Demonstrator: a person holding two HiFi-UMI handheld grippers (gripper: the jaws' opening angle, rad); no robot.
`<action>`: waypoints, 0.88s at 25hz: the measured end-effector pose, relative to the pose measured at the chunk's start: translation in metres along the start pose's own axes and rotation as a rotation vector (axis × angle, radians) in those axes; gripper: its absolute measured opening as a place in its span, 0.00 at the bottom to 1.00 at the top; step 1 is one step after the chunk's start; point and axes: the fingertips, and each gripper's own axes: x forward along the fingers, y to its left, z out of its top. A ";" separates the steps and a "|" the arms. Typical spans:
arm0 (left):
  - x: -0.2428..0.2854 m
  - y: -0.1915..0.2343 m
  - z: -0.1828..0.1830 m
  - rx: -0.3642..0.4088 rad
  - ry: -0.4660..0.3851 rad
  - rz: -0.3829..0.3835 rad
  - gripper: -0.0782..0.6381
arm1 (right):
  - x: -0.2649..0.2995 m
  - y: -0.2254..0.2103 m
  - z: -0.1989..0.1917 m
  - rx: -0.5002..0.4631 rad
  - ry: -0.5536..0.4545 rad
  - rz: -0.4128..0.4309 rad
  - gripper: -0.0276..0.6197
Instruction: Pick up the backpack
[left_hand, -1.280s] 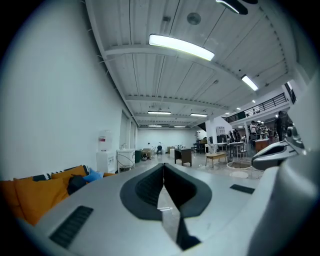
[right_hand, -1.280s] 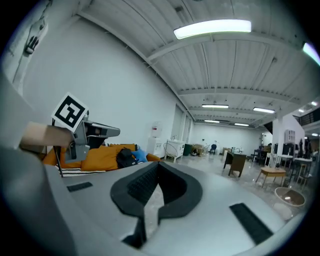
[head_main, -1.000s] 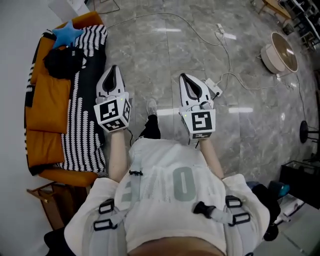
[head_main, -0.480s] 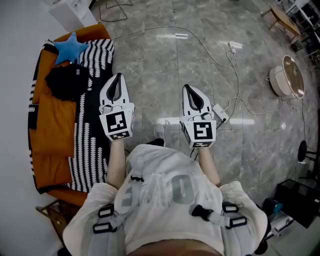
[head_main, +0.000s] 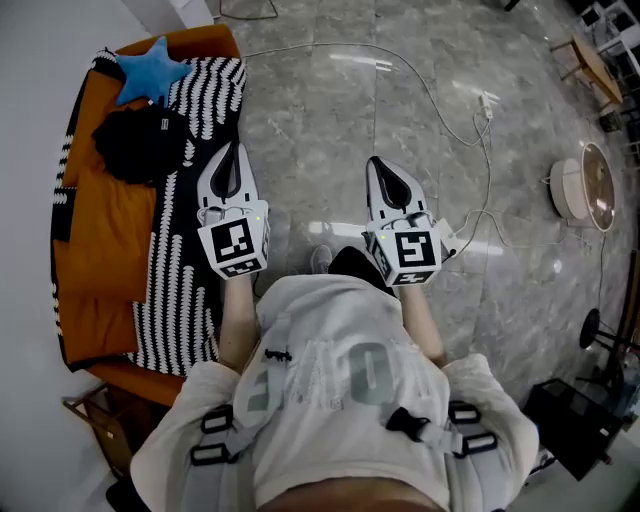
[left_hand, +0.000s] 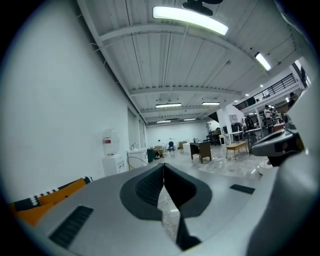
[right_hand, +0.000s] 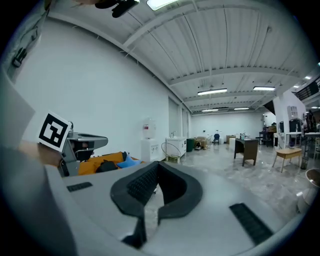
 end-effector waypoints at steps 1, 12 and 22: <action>0.000 0.008 -0.001 -0.008 0.003 0.020 0.14 | 0.009 0.006 0.001 -0.001 0.005 0.028 0.05; -0.030 0.133 -0.021 -0.083 0.056 0.418 0.14 | 0.148 0.118 0.035 -0.067 0.004 0.507 0.05; -0.035 0.235 -0.030 -0.164 0.101 0.862 0.14 | 0.296 0.225 0.073 -0.139 0.007 0.976 0.05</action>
